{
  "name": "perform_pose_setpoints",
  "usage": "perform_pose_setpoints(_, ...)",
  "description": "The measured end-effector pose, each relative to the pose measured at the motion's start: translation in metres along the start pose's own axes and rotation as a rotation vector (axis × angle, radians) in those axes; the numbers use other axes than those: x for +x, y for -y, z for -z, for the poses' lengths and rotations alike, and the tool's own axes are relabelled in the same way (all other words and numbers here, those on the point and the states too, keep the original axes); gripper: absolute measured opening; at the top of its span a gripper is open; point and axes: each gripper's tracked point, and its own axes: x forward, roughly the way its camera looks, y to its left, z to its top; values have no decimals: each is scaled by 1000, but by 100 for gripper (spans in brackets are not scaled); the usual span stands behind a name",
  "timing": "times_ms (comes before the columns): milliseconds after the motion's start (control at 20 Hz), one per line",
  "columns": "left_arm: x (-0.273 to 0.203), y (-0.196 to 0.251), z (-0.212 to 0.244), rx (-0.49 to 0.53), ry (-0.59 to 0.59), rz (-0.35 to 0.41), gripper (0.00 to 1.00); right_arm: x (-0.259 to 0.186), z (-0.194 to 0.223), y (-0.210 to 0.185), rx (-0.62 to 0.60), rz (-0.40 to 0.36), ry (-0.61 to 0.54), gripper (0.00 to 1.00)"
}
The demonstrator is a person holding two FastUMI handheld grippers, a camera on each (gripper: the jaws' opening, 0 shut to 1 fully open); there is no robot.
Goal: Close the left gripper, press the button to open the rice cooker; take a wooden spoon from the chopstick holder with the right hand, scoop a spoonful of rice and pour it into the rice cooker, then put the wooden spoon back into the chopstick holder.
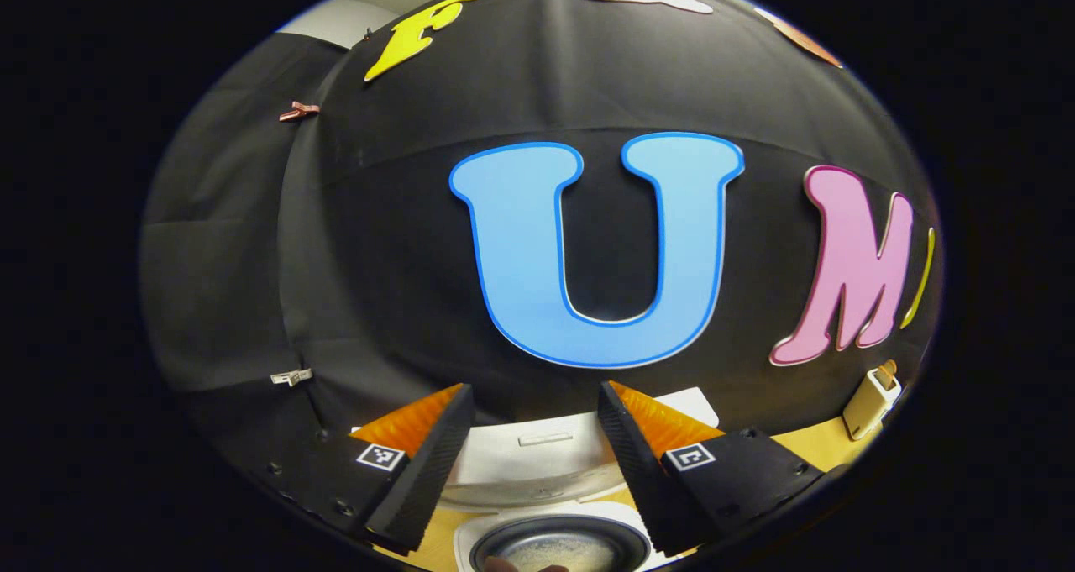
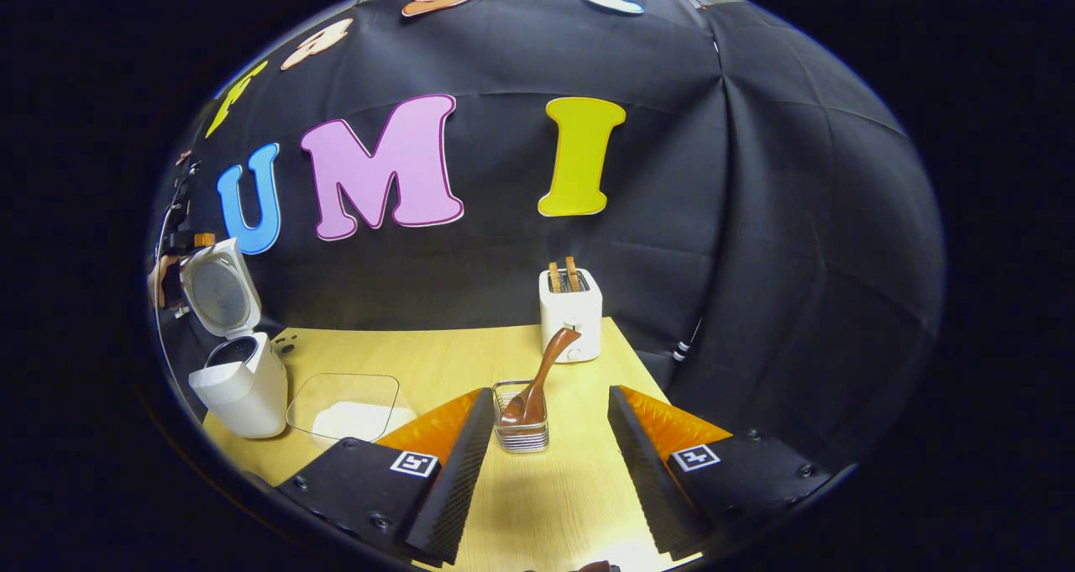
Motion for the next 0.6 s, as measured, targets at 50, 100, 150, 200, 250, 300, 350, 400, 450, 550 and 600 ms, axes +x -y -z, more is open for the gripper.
perform_pose_setpoints(50,-12,3,4,7,-5,4,98,2,0,1,1,0,0,85)
perform_pose_setpoints(100,-24,7,12,15,-12,7,98,4,1,1,4,0,0,86)
perform_pose_setpoints(150,-36,11,19,20,-20,8,98,6,2,1,9,0,-1,86)
perform_pose_setpoints(200,-49,15,29,25,-36,11,97,8,3,1,18,-1,-3,85)
perform_pose_setpoints(250,-61,19,38,28,-52,14,98,9,4,0,25,-3,-5,86)
perform_pose_setpoints(300,-73,22,49,31,-77,15,98,10,4,0,28,-6,-5,85)
perform_pose_setpoints(350,-83,26,61,31,-100,18,98,12,4,-2,27,-9,-4,85)
perform_pose_setpoints(400,-95,31,77,42,-141,21,98,13,6,-2,25,-15,-8,85)
perform_pose_setpoints(450,-103,34,90,58,-179,24,98,13,8,-2,23,-18,-15,85)
perform_pose_setpoints(550,-114,39,111,74,-255,32,98,13,11,-2,26,-23,-22,85)
perform_pose_setpoints(600,-118,41,122,69,-298,40,98,14,13,-3,30,-26,-26,86)
